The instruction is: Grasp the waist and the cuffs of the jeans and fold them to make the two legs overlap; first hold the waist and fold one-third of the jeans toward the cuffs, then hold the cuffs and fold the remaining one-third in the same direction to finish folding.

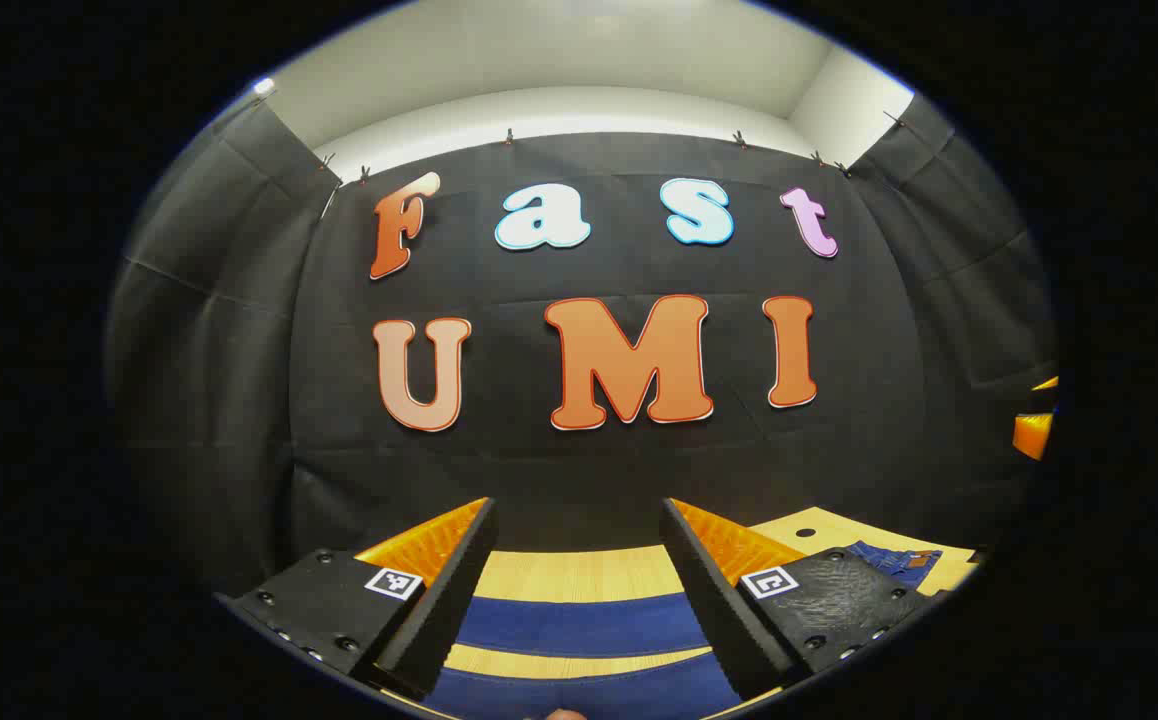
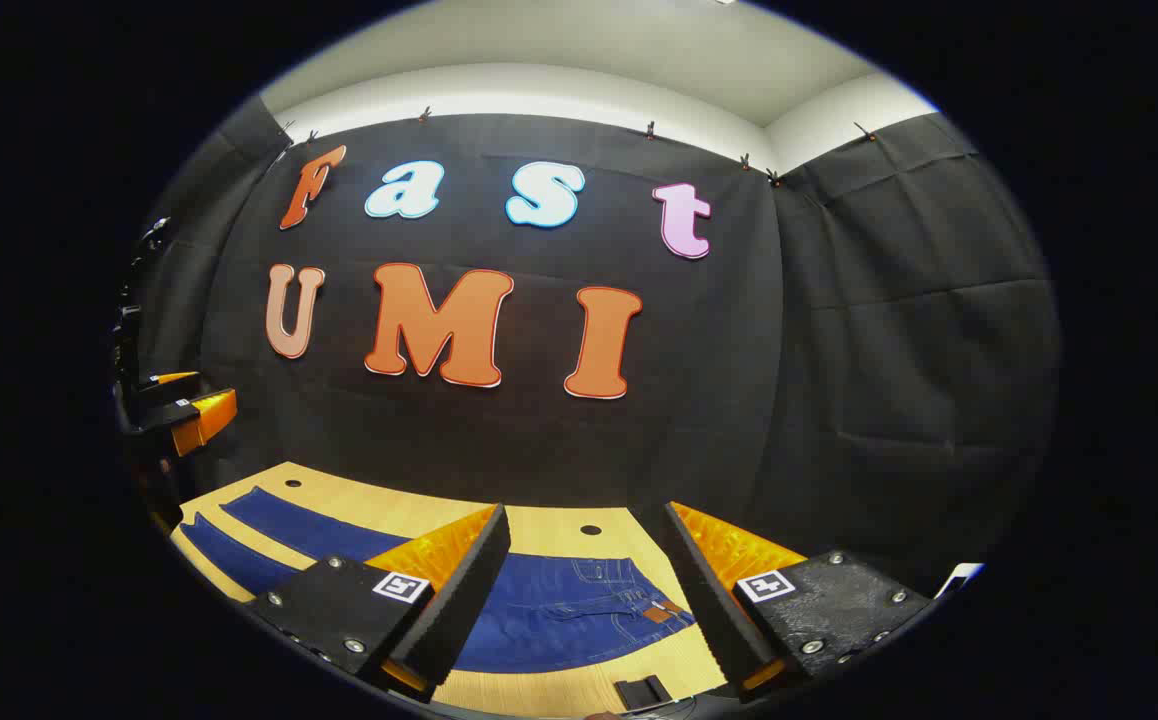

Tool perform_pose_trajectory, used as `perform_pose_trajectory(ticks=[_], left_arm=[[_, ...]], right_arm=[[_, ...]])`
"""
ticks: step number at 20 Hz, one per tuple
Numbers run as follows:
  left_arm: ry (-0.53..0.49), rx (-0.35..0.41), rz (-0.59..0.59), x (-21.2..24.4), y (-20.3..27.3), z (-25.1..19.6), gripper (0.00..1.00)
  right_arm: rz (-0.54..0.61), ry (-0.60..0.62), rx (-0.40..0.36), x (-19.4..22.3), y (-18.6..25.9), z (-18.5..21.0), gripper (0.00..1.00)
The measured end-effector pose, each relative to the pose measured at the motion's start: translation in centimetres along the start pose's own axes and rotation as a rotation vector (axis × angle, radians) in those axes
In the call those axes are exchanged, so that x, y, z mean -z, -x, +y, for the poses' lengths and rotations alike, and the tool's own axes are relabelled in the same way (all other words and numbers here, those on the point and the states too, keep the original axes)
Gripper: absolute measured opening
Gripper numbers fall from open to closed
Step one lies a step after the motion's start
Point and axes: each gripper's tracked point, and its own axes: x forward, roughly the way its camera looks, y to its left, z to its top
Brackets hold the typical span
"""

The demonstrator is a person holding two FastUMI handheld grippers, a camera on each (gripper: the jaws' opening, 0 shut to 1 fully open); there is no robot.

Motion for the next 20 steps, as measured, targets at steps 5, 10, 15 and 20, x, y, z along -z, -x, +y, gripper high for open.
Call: perform_pose_trajectory(ticks=[5, 10, 15, 20], left_arm=[[-0.027, -0.017, -0.008, -0.3, 1.1, 0.7, 1.00], [-0.049, -0.057, -0.005, -0.2, 2.2, 2.9, 1.00], [-0.049, -0.088, 0.006, 0.3, 3.0, 5.1, 1.00], [-0.045, -0.115, 0.014, 1.1, 3.3, 7.6, 1.00]], right_arm=[[-0.014, 0.008, -0.016, -0.1, 0.0, 0.2, 0.96], [-0.002, -0.013, -0.018, 0.3, -0.2, 0.2, 0.96], [0.008, -0.009, -0.031, 0.4, -0.9, 1.2, 0.94], [0.030, -0.005, -0.054, 0.6, -1.4, 3.7, 0.99]])
